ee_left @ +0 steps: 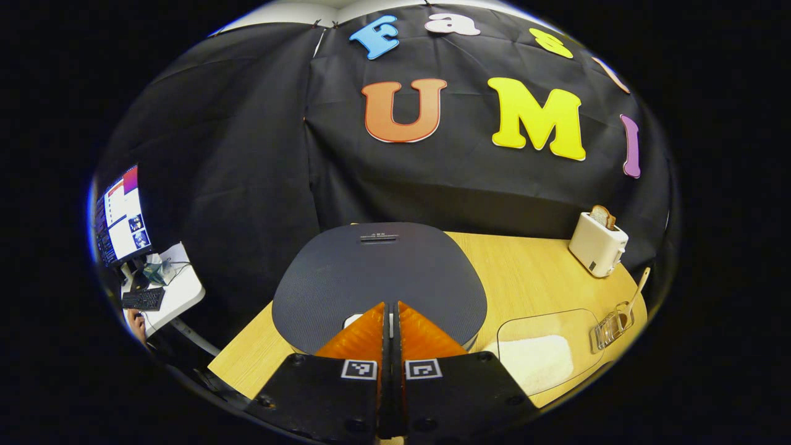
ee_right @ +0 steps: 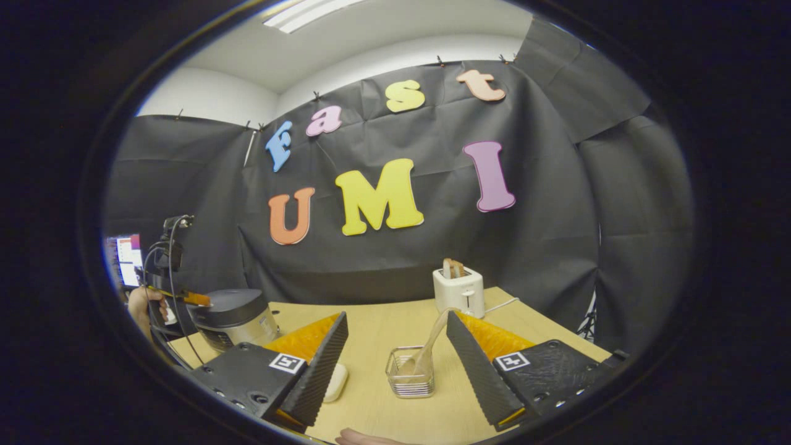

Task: Close the left gripper, press the button to open the rice cooker; take a wooden spoon from the chopstick holder with the right hand, scoop a spoonful of rice and pour it into the rice cooker, then put the wooden spoon back into the chopstick holder.

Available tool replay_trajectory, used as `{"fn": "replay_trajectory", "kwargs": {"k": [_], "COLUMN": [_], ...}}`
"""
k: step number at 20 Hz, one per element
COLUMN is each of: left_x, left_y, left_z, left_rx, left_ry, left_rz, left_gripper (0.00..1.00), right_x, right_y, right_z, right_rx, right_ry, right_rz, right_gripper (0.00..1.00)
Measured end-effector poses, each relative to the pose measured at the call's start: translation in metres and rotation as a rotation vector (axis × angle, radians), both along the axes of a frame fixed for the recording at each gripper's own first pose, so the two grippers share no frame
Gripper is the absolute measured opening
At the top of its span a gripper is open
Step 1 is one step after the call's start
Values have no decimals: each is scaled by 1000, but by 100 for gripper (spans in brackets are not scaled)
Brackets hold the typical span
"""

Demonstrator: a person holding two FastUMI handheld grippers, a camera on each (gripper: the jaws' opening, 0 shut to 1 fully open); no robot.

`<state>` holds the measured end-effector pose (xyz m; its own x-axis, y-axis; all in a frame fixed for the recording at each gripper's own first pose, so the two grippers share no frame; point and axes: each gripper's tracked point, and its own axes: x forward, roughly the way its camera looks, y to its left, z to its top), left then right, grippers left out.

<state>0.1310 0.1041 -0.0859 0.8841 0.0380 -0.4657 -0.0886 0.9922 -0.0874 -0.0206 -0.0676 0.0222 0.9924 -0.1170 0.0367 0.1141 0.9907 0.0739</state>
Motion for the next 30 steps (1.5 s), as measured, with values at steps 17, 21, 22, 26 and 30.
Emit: {"fn": "replay_trajectory", "kwargs": {"k": [17,21,22,26,30], "left_x": [12,3,-3,-30,-64], "left_y": [2,2,1,-12,-24], "left_z": [69,111,113,124,126], "left_rx": [96,112,113,128,131], "left_ry": [-250,-344,-344,-389,-452], "left_rz": [71,80,79,61,56], "left_gripper": [6,59,65,96,97], "right_x": [14,20,22,33,56], "right_y": [0,-13,-18,-38,-47], "right_z": [-23,-24,-25,-36,-54], "right_rx": [67,75,76,107,131], "right_ry": [81,88,89,113,165], "right_rz": [28,8,-2,-39,-24], "right_gripper": [96,95,96,95,95]}}
